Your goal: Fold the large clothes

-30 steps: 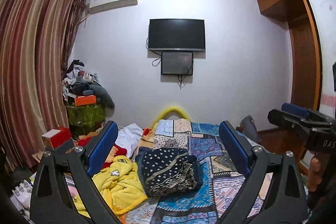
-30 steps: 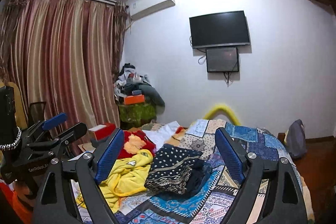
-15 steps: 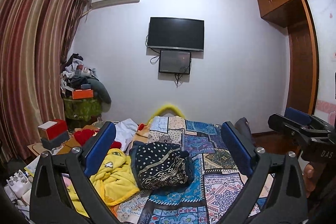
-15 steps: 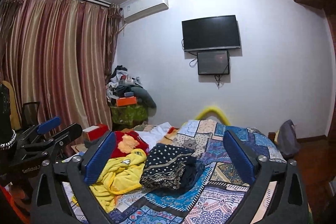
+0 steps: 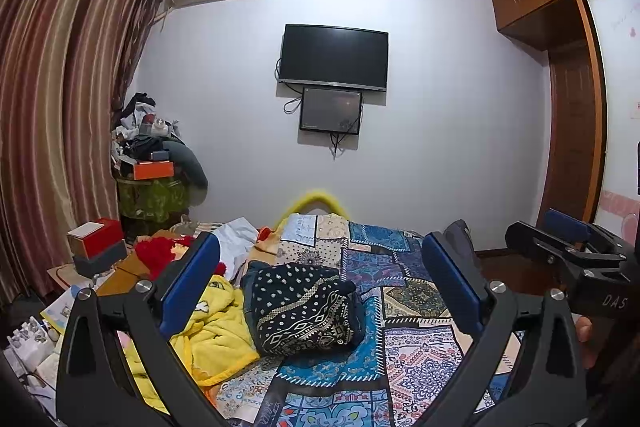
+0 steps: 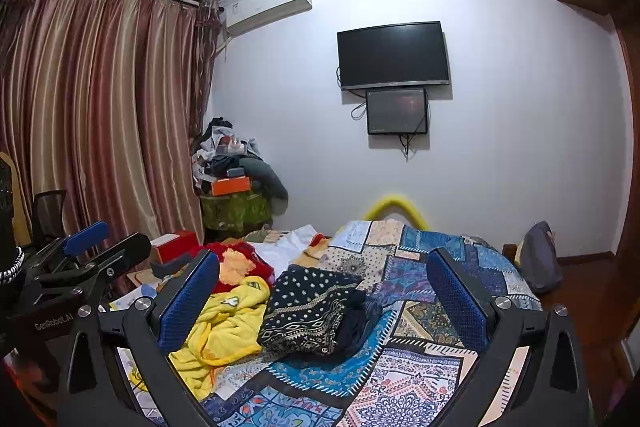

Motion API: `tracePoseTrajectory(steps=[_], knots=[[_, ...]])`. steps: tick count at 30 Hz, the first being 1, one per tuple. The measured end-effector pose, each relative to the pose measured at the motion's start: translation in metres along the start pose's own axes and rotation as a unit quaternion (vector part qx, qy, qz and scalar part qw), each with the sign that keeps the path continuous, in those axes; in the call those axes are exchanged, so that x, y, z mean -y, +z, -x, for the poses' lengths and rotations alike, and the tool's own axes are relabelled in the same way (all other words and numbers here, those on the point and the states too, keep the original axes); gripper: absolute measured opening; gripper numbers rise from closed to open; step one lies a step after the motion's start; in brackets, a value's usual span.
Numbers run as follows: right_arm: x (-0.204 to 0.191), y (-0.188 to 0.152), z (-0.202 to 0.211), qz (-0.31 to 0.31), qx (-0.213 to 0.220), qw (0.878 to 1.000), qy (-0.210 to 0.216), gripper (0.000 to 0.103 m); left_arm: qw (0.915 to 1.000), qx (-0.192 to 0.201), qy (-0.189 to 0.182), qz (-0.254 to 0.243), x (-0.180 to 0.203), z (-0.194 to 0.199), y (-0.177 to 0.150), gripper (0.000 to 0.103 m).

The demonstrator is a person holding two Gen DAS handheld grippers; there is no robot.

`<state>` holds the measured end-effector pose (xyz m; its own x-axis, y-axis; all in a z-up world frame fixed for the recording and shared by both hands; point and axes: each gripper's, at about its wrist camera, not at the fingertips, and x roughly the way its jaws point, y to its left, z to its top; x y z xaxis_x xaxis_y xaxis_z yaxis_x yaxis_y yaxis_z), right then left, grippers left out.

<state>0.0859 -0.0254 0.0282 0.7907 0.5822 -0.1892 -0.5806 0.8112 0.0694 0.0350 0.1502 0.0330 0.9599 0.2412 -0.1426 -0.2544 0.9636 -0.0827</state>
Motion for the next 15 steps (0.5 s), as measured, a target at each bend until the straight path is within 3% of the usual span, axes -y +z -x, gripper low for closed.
tracePoseTrajectory(steps=[15], knots=[[-0.0027,-0.0024,0.0002,-0.005,-0.003,1.000,0.002,0.103,1.0000,0.002,-0.006,-0.002,0.0000,0.0005,-0.0001,0.102]])
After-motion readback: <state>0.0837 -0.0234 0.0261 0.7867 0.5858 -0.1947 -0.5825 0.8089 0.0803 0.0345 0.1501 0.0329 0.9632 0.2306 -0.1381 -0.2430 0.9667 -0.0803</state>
